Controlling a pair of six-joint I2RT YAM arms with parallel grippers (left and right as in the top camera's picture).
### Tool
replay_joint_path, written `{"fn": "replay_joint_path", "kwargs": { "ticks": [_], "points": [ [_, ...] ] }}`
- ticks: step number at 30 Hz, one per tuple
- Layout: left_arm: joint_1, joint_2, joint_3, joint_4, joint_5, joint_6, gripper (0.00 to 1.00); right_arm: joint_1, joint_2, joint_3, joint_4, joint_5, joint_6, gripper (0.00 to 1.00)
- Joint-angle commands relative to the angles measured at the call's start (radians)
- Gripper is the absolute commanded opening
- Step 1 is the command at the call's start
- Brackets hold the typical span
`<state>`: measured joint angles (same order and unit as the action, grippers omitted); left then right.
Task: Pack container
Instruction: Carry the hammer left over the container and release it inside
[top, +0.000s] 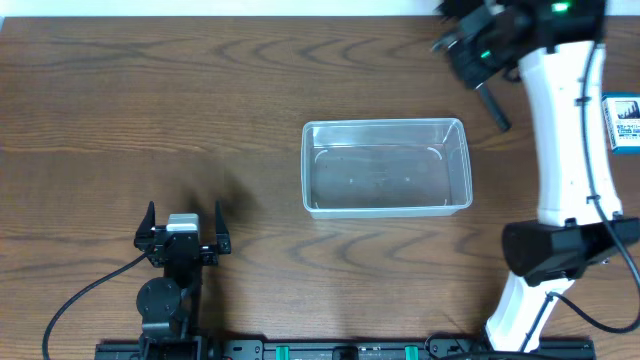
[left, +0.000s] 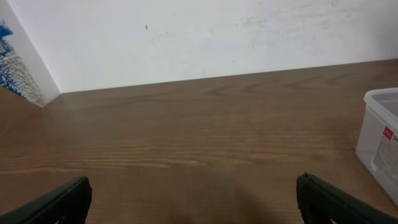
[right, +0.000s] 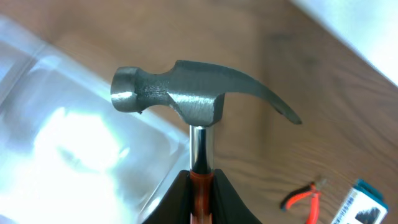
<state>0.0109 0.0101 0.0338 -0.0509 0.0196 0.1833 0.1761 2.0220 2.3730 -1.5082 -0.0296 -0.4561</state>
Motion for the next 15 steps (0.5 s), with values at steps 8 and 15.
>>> {"fn": "replay_joint_path", "kwargs": {
  "ticks": [8,15],
  "points": [
    [-0.001,-0.005,-0.03,-0.018,-0.005,-0.005,0.98,0.209,0.032,-0.006,-0.107,-0.133,-0.216,0.15],
    [-0.001,-0.005,-0.03,-0.017,-0.005,-0.005,0.98,0.249,0.092,-0.031,-0.115,-0.133,-0.269,0.16]
  ]
}}
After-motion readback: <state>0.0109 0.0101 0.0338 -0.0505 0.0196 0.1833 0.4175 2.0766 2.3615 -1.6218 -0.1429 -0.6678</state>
